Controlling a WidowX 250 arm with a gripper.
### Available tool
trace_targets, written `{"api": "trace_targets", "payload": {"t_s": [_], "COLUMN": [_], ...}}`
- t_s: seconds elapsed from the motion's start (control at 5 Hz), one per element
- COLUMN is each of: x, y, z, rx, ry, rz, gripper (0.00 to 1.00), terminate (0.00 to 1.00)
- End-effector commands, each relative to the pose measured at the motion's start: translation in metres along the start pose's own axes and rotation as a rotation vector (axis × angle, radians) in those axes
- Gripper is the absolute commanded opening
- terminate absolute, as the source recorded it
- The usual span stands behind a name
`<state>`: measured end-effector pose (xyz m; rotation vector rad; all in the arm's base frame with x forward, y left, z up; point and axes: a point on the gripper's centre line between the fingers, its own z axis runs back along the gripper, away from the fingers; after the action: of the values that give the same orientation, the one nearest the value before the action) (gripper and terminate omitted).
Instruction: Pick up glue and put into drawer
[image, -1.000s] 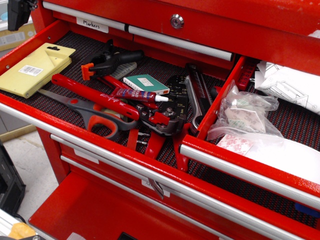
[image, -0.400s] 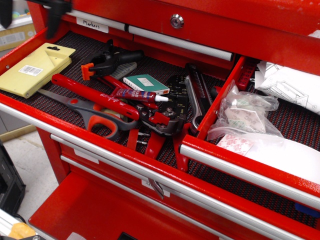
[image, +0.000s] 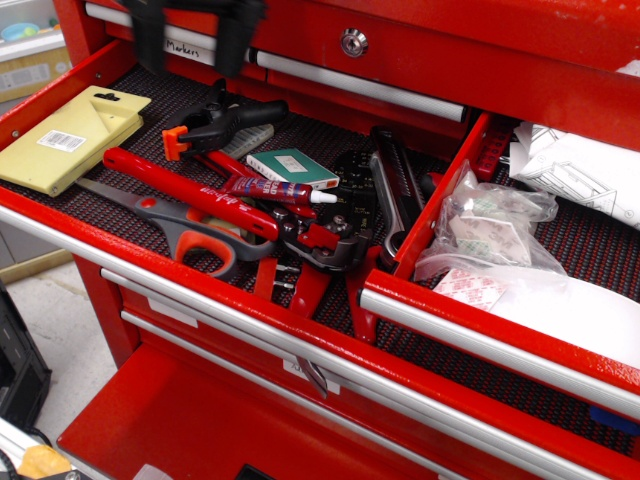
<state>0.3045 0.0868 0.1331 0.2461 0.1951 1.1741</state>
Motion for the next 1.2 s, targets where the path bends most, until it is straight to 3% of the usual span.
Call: {"api": "trace_targets", "payload": {"t_s": [0.0, 0.4, 1.0], "x": [-0.023, -0.040, -0.035], "y": [-0.028, -0.035, -0.032], "z": [0.016, -0.005, -0.048], "rx": [-0.145, -0.177, -0.269], "ry": [-0.143, -0.178, -0.196], "rz": [0.265, 0.441, 0.508], "gripper": [1.00, 1.00, 1.00], "terminate": [0.00, 0.00, 0.00]}}
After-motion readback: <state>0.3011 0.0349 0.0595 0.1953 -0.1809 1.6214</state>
